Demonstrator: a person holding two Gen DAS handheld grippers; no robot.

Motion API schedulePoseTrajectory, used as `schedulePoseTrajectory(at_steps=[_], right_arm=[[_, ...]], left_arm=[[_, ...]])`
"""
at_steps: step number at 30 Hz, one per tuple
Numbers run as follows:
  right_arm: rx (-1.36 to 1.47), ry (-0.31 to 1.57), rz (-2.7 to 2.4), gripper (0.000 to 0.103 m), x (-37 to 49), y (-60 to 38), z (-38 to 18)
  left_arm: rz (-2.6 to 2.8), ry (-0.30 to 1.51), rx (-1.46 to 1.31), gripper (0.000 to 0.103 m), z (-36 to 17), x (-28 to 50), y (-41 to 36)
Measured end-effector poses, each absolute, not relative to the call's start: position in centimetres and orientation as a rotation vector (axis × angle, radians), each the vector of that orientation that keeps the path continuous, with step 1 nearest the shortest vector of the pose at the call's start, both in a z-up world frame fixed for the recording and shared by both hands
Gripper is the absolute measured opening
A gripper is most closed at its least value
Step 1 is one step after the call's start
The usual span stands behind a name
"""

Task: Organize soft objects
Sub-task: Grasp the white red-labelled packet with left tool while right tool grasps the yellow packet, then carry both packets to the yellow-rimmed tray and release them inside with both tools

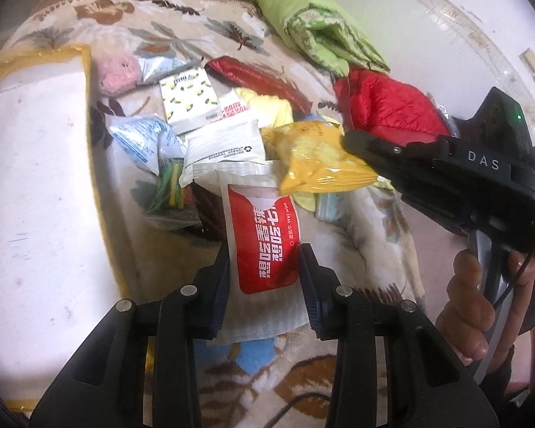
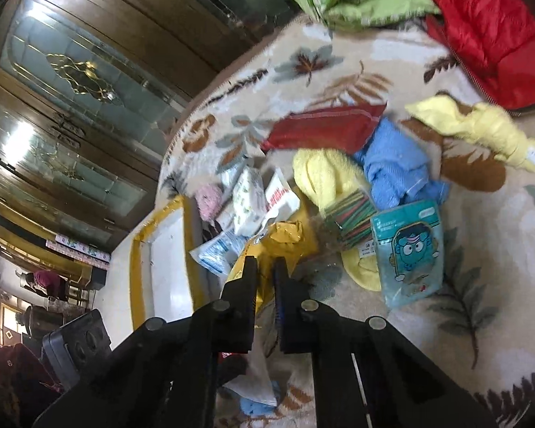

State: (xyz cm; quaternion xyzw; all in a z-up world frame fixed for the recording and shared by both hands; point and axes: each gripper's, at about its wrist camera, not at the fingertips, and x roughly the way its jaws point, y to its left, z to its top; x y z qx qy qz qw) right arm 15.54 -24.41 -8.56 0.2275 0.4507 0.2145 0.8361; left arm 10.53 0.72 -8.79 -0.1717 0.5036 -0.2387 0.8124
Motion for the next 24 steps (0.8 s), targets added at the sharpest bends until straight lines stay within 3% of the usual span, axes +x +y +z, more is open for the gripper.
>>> schedulePoseTrajectory(at_steps=[14, 20, 24], right_arm=[[0.455, 0.874, 0.514, 0.002, 12.3, -22.6, -5.2], [0.437, 0.921, 0.471, 0.000, 12.8, -22.8, -8.8], [0.421, 0.930, 0.477, 0.006, 11.9, -23.2, -11.3]], left_arm=[[-0.454, 1.030, -0.457, 0.036, -6.1, 7.5, 5.6], [-0.444, 1.050, -0.479, 0.036, -6.7, 7.2, 6.1], [-0.453, 1.041, -0.454, 0.036, -6.6, 7.0, 5.8]])
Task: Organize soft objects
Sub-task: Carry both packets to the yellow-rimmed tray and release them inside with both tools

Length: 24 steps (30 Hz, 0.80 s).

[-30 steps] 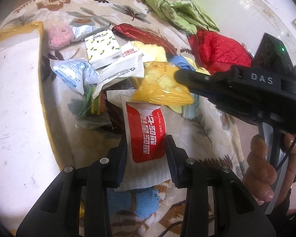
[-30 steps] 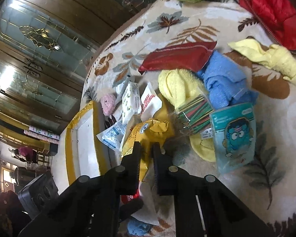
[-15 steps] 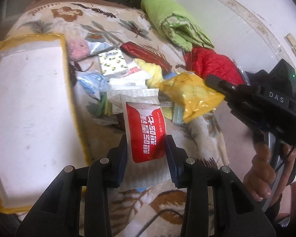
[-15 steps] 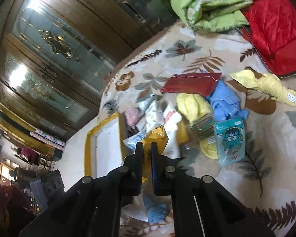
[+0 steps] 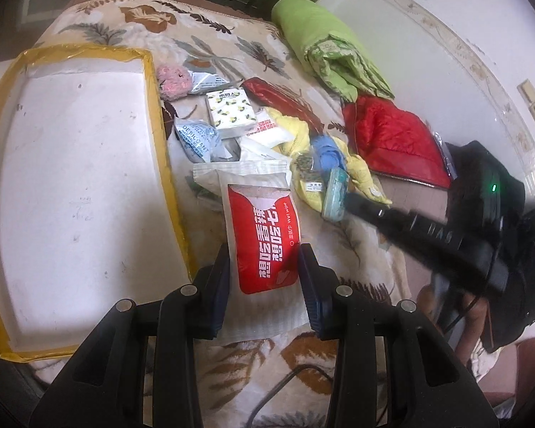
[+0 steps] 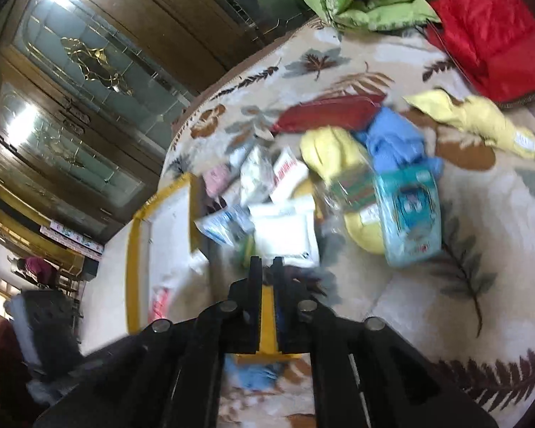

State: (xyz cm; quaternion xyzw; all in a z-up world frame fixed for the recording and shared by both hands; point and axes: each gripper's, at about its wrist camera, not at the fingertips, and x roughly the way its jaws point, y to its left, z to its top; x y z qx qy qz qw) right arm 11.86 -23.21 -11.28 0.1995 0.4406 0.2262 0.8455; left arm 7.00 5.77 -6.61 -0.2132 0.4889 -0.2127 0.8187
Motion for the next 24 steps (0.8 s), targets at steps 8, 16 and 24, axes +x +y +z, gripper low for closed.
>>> schedulePoseTrajectory(at_steps=[8, 16, 24], right_arm=[[0.323, 1.023, 0.553, 0.091, 11.7, -18.3, -14.1], [0.256, 1.133, 0.463, 0.070, 13.5, -15.5, -17.1], [0.239, 1.140, 0.416, 0.047, 13.0, -14.9, -17.6]], left_arm=[[-0.432, 1.028, -0.457, 0.036, -6.6, 6.8, 7.2], [-0.389, 1.024, -0.491, 0.036, -7.1, 6.9, 9.9], [-0.359, 1.017, -0.502, 0.036, -7.1, 6.7, 11.4]])
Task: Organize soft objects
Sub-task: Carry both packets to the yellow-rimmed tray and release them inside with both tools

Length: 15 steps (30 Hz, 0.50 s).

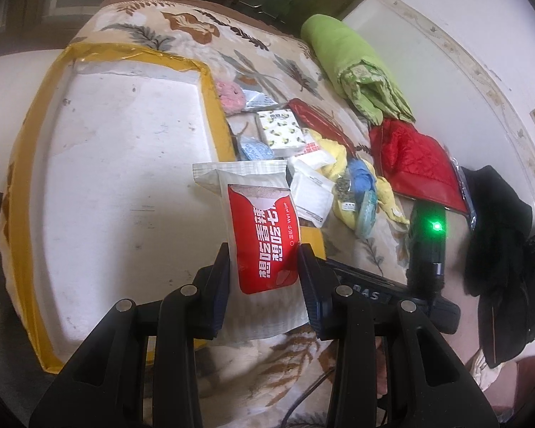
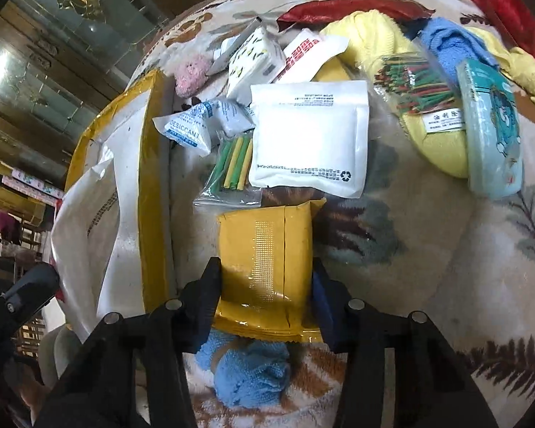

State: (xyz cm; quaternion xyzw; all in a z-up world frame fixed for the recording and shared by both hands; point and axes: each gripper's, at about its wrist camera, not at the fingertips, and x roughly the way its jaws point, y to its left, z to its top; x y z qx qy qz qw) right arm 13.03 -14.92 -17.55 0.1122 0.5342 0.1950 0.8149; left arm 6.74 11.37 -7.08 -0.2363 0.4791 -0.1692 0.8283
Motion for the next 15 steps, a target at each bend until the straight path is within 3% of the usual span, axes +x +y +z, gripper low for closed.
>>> schedulePoseTrajectory(at_steps=[11, 15], right_arm=[[0.209, 0.913, 0.563, 0.047, 8.4, -12.6, -7.6], [0.180, 0.919, 0.611, 0.047, 8.2, -10.2, -7.3]], left_arm=[[-0.247, 0.985, -0.430, 0.036, -4.3, 4.5, 14.4], [-0.186, 0.979, -0.405, 0.036, -4.3, 4.0, 16.3]])
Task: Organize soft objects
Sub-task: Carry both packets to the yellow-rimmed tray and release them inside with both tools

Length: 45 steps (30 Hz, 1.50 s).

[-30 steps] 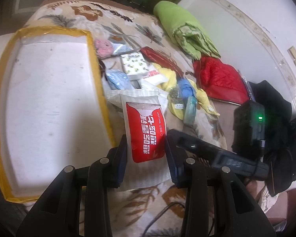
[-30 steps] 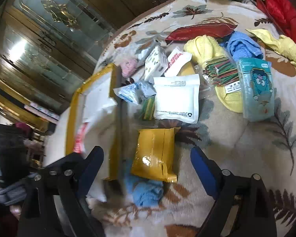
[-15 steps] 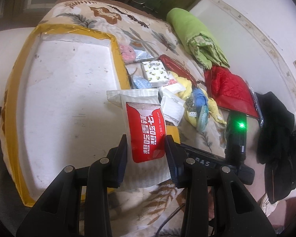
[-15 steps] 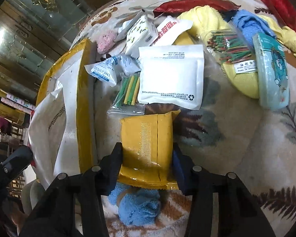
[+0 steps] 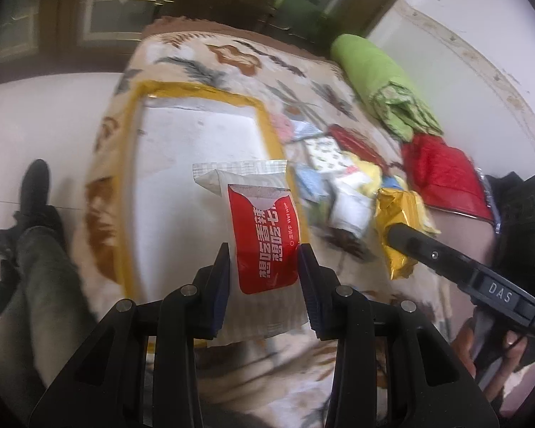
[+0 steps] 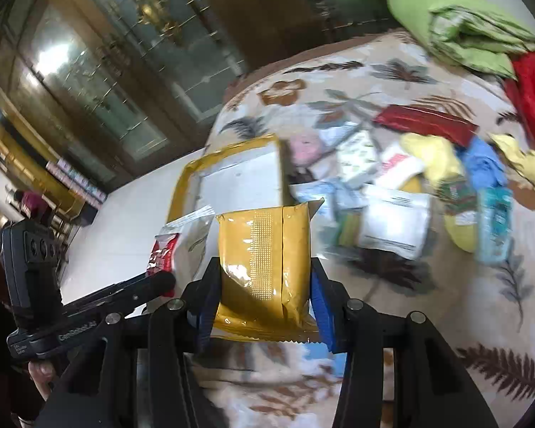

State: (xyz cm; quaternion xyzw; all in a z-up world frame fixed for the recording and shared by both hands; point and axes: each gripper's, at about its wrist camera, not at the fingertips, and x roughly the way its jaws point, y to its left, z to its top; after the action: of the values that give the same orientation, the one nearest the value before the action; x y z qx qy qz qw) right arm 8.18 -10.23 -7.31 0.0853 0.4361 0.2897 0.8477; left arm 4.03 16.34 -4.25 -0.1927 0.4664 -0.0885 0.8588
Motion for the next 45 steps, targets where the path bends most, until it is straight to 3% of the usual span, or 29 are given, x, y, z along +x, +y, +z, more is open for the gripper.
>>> schedulePoseTrajectory(at_steps=[12, 26, 31, 36, 41, 45], right_arm=[[0.057, 1.064, 0.635, 0.047, 9.5, -3.9, -14.0], [-0.029, 1.093, 0.604, 0.048, 9.4, -2.5, -16.4], [0.000, 1.092, 0.625, 0.058, 9.3, -2.9, -16.3], [0.083, 1.042, 0.668, 0.071, 8.8, -4.2, -14.9], [0.129, 0.960, 0.664, 0.072, 7.8, -6.4, -12.5], [0.201, 0.885, 0.623, 0.072, 6.6, -9.3, -11.2]], left_arm=[[-0.087, 1.096, -0.421, 0.036, -10.4, 5.2, 19.4], [-0.131, 1.147, -0.459, 0.040, -11.3, 6.0, 19.6], [-0.120, 1.179, -0.387, 0.041, -10.9, 6.1, 19.2], [-0.076, 1.112, -0.321, 0.041, -9.7, 5.5, 19.0], [0.000, 1.048, -0.198, 0.042, -8.3, 4.6, 18.3], [-0.055, 0.899, -0.294, 0.042, -5.5, 2.6, 17.9]])
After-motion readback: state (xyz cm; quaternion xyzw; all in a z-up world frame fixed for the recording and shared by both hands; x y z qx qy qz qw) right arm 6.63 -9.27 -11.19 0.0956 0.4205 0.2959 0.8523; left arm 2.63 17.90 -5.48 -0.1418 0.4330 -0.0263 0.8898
